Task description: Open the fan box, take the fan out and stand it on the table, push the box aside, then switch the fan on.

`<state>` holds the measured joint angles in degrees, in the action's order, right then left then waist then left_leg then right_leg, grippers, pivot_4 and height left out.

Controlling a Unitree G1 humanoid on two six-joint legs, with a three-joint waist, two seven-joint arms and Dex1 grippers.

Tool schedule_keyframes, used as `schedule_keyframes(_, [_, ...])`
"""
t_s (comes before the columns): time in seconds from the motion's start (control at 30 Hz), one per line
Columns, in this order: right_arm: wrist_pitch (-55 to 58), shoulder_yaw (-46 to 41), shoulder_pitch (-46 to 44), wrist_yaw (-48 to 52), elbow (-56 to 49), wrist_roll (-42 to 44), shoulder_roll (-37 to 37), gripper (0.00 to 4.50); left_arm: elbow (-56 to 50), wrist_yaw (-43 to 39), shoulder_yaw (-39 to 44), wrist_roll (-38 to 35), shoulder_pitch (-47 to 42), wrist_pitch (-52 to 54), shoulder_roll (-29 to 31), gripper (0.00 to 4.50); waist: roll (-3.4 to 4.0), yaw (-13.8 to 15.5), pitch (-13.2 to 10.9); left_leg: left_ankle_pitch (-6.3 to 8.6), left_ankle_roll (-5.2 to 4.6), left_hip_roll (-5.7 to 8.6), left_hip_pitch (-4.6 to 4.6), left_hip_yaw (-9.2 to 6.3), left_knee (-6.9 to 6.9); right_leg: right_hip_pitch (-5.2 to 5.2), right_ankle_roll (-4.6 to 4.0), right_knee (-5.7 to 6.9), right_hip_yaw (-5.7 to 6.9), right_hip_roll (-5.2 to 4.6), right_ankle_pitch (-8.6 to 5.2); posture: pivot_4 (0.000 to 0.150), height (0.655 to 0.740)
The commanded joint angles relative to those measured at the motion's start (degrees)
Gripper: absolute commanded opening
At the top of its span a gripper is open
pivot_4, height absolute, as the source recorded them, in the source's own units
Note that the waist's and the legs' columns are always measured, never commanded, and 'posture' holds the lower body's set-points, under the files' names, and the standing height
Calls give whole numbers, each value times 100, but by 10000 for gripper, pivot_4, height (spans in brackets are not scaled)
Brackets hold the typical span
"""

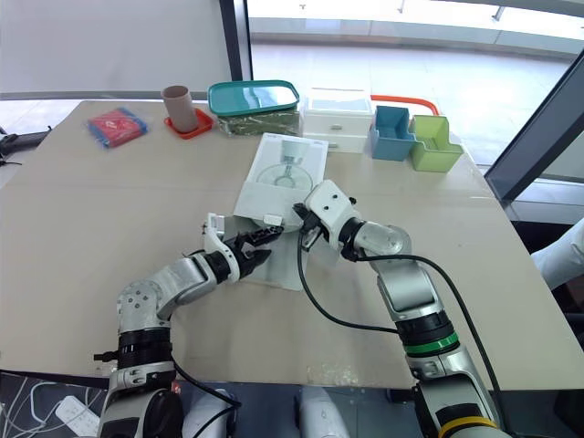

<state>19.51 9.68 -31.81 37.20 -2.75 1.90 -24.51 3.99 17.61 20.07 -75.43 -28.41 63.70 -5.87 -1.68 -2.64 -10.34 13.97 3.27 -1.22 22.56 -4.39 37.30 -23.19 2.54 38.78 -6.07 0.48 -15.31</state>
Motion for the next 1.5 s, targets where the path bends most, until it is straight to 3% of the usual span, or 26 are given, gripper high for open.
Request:
schedule_keyframes(0.03, [15, 35, 72, 4, -95, -27, 0, 0, -32, 15, -82, -32, -131, -127, -30, 44260, 0, 0, 0, 0, 0, 0, 0, 0, 0, 0, 0, 0, 0, 0, 0, 1500, 7400])
schedule_keyframes(0.7, [17, 31, 81, -12, -94, -37, -1, 0, 230, -716, -303, 631, -347, -877, -154, 44260, 0, 2, 0, -2, 3, 1, 0, 0, -2, 0, 0, -3, 0, 0, 1, 1500, 7400])
schedule_keyframes(0.83, [13, 36, 73, -19, -80, -40, 2, 0, 370, -763, -262, 750, -407, -963, -220, 35103, 0, 3, 0, -2, 4, 2, 1, 1, -1, 1, 2, -5, 0, -1, 2, 1500, 7400])
schedule_keyframes(0.93, [23, 40, 79, -25, -99, -39, 7, 0, 410, -825, -227, 772, -424, -988, -228, 22176, 0, 2, 0, -3, 4, 3, 1, 1, -1, 3, 7, -10, -1, -1, 5, 1500, 7400])
schedule_keyframes(1.07, [25, 47, 88, -23, -104, -46, -1, 0, 444, -971, -231, 838, -446, -1037, -229, 11980, 0, 2, 0, -3, 5, 2, 1, 1, -1, 3, 9, -12, -1, 0, 6, 1500, 7400])
schedule_keyframes(1.5, [7, 37, 71, -33, -81, -49, 4, 0, 303, -1106, -237, 847, -339, -886, -84, 11980, 0, 1, 0, -3, 5, 2, 1, 0, -1, 4, 11, -14, -1, 0, 7, 1500, 7400])
